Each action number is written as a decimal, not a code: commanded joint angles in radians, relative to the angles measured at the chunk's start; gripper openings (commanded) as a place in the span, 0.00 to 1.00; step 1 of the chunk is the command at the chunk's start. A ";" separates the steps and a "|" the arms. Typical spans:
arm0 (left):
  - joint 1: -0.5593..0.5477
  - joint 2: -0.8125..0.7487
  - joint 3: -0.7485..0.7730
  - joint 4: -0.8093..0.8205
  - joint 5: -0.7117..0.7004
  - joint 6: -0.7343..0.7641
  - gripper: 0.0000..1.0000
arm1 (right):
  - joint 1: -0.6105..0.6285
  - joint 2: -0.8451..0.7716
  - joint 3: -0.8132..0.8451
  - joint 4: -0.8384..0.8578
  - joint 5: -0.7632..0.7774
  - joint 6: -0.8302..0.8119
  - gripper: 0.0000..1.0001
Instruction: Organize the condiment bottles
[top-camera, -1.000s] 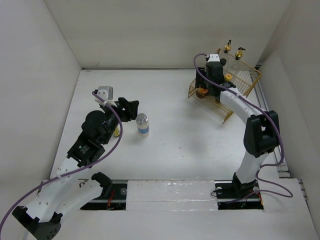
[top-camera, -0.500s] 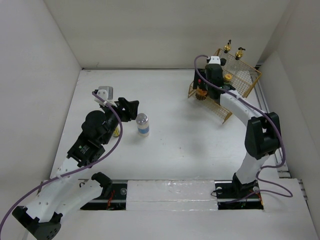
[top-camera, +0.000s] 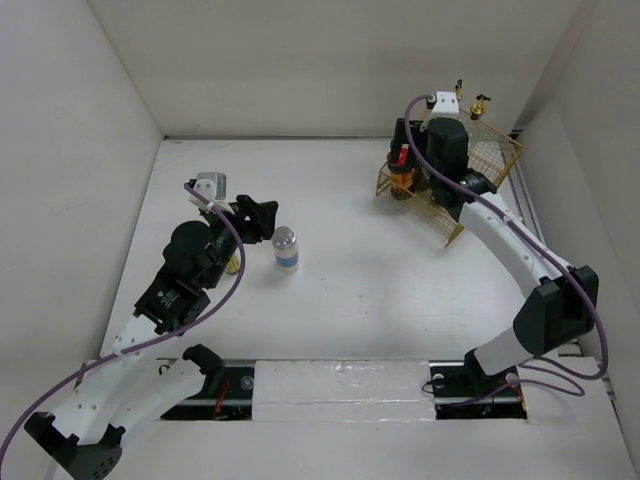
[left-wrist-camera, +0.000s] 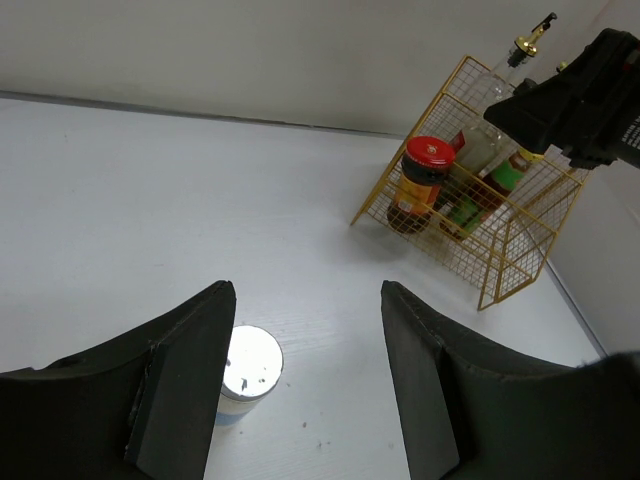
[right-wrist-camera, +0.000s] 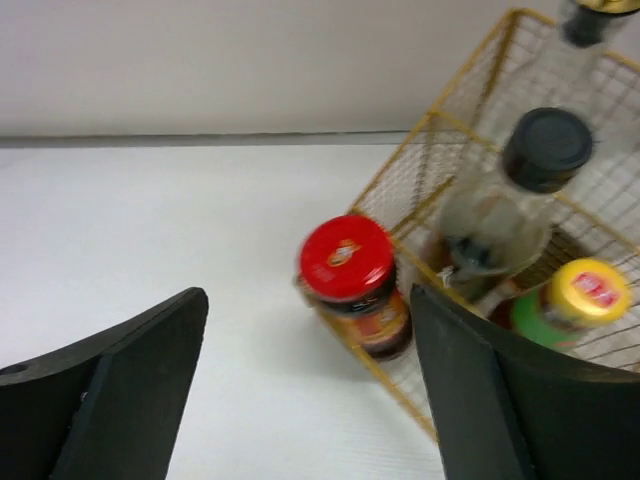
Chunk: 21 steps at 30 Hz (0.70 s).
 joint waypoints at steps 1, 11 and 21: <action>0.005 -0.014 0.008 0.048 0.004 -0.006 0.56 | 0.073 -0.044 -0.040 0.028 -0.034 -0.028 0.85; 0.005 -0.043 0.017 0.039 -0.070 -0.006 0.56 | 0.368 -0.032 -0.152 0.037 -0.410 -0.083 0.86; 0.005 -0.096 0.017 0.019 -0.183 -0.027 0.57 | 0.585 0.168 -0.010 0.032 -0.441 -0.198 0.99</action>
